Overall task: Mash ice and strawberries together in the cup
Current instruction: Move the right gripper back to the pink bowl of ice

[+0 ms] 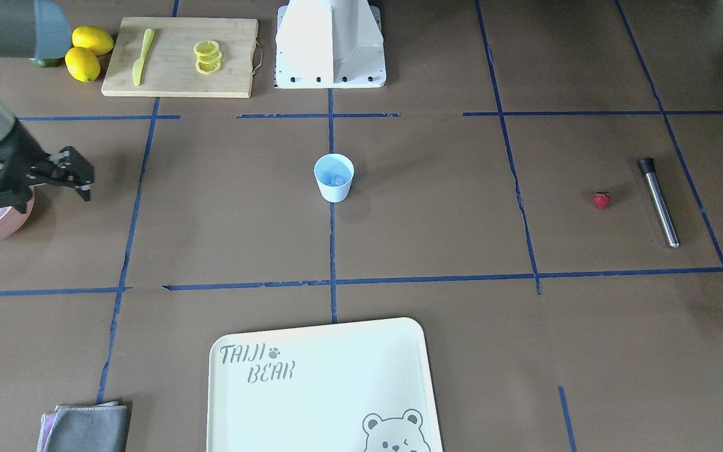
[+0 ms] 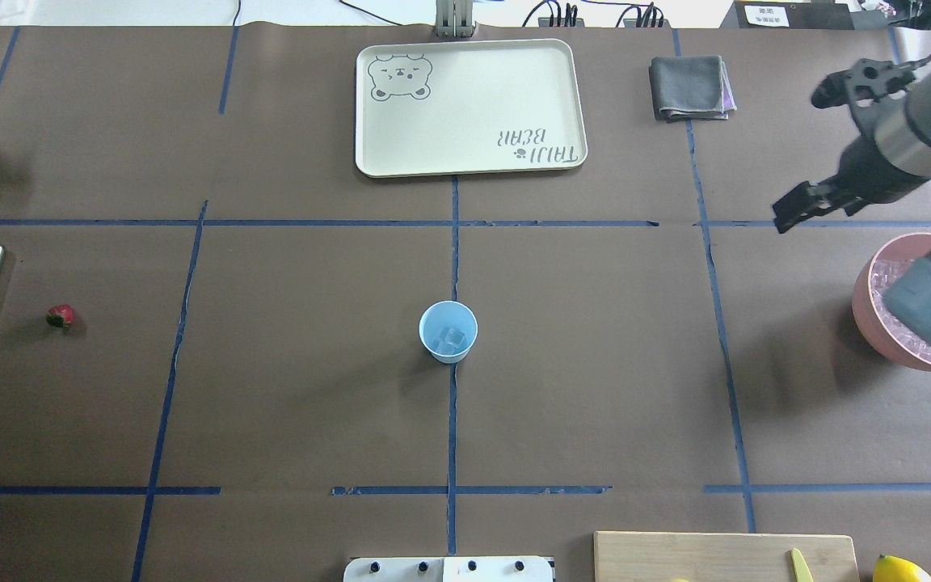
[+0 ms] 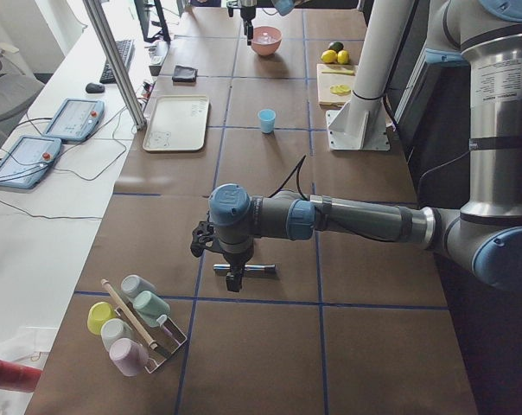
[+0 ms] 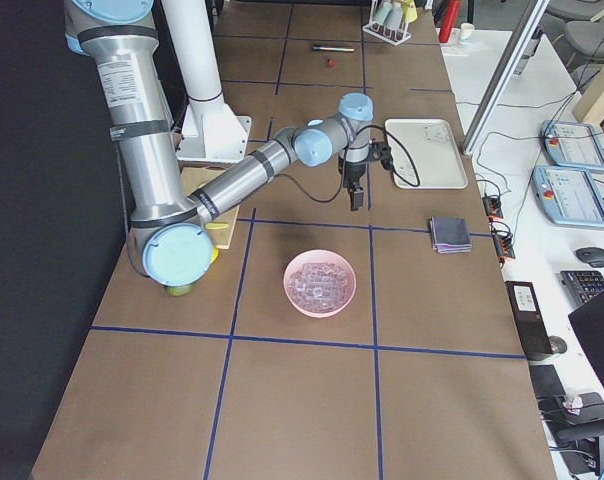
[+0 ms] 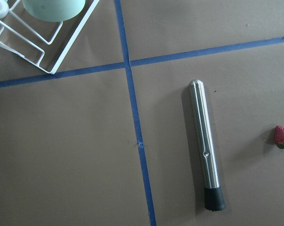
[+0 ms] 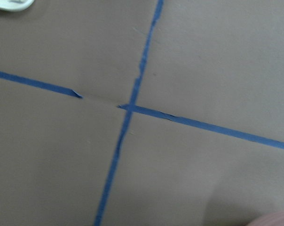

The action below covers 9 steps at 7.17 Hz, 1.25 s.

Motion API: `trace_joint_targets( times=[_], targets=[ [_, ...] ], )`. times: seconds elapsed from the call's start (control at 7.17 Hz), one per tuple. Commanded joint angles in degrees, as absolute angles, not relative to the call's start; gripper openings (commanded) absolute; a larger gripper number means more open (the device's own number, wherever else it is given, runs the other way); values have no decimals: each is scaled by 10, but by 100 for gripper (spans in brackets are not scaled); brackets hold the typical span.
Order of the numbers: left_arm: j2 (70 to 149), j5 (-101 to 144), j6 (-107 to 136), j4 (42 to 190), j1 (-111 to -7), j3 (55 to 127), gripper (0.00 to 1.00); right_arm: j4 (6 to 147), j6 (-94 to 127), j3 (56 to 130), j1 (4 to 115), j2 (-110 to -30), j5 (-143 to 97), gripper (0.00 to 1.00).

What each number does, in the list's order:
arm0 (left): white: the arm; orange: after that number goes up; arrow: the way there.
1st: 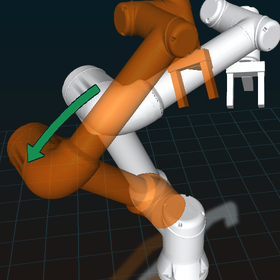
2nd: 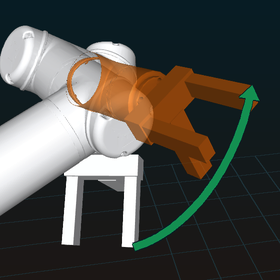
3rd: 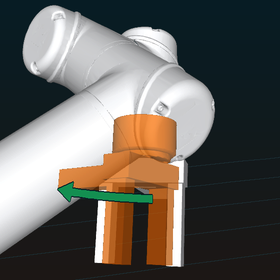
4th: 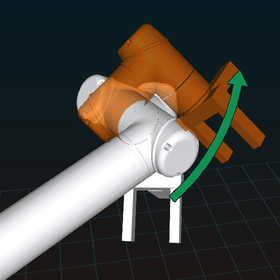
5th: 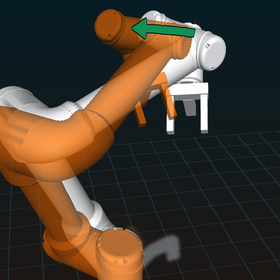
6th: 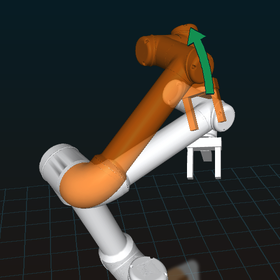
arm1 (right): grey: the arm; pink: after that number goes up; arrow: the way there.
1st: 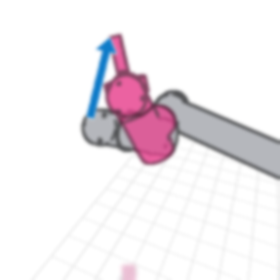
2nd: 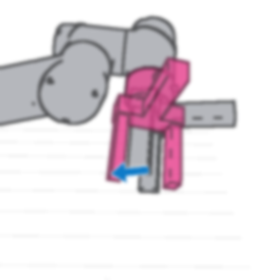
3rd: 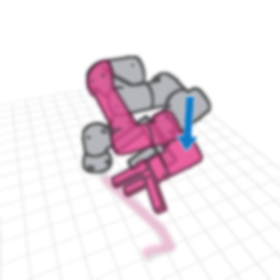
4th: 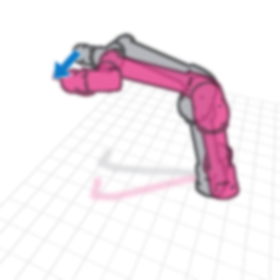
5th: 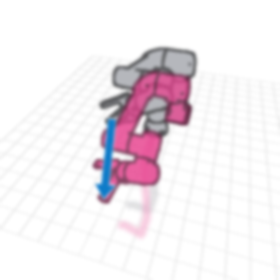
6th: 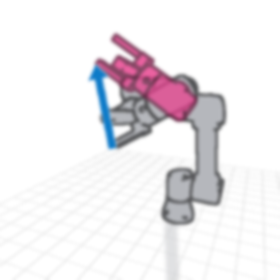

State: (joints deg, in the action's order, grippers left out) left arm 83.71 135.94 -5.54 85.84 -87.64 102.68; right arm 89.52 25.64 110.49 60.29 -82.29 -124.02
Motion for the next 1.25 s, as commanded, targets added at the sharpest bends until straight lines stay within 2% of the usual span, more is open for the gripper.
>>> trace_joint_targets(
  times=[0.0,0.28,0.42,1.12],
  targets=[
    [837,1360,-55,857,-877,1034,100,747,157,1058,669,-948,-1285,99],
    [837,1361,-55,857,-877,1035,100,618,150,996,671,-997,-1285,99],
    [837,1361,-55,857,-877,1035,100,597,149,991,671,-1011,-1281,99],
    [830,1361,-55,858,-876,1035,100,599,93,993,635,-1039,-1252,91]
  ],
)
